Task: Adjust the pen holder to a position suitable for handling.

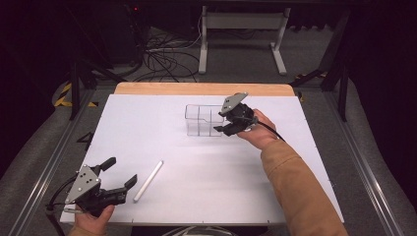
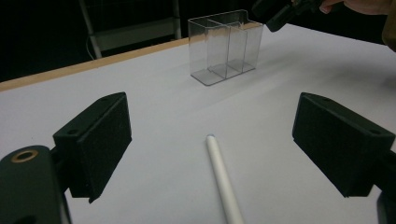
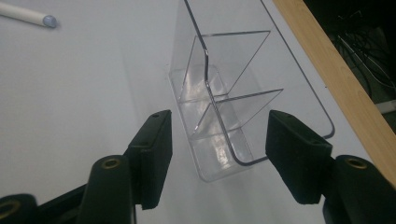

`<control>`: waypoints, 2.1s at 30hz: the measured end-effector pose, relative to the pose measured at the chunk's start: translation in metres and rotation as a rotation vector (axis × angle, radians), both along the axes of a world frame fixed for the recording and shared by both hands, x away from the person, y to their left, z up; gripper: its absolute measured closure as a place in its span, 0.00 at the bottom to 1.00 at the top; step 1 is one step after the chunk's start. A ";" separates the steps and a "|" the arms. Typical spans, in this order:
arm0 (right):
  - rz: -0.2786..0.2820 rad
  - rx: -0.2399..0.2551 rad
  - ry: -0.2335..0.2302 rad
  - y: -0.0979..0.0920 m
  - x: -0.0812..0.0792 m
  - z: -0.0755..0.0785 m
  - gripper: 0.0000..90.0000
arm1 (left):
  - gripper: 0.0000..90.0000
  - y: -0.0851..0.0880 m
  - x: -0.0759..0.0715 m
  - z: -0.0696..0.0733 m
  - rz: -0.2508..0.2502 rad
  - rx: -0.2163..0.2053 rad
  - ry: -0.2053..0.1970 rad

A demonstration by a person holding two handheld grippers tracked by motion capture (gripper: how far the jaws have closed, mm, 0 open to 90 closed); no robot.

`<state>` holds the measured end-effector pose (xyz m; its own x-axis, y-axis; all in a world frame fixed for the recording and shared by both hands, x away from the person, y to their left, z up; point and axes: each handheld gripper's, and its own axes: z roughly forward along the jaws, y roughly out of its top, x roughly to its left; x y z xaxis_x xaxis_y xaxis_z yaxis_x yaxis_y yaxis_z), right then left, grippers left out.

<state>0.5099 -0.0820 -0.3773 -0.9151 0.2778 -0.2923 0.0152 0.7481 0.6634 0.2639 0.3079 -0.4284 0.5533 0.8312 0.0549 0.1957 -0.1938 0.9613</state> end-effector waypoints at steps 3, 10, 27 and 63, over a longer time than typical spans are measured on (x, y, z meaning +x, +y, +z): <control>0.005 -0.009 -0.002 0.003 0.002 -0.002 0.49 | 0.14 0.001 0.000 0.000 0.003 0.000 -0.002; 0.000 -0.074 -0.018 0.014 0.007 -0.008 0.55 | 0.14 0.002 0.000 0.000 0.002 -0.002 -0.004; -0.024 -0.187 -0.017 0.035 0.017 -0.033 0.65 | 0.14 0.002 0.000 -0.001 0.004 -0.003 -0.001; 0.100 -0.131 0.027 0.025 -0.001 -0.007 0.98 | 0.14 0.000 0.001 -0.002 0.001 -0.009 0.007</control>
<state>0.5092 -0.0567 -0.3846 -0.9443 0.1461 -0.2950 -0.0470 0.8270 0.5602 0.2647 0.3083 -0.4301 0.5529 0.8321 0.0437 0.2027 -0.1852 0.9616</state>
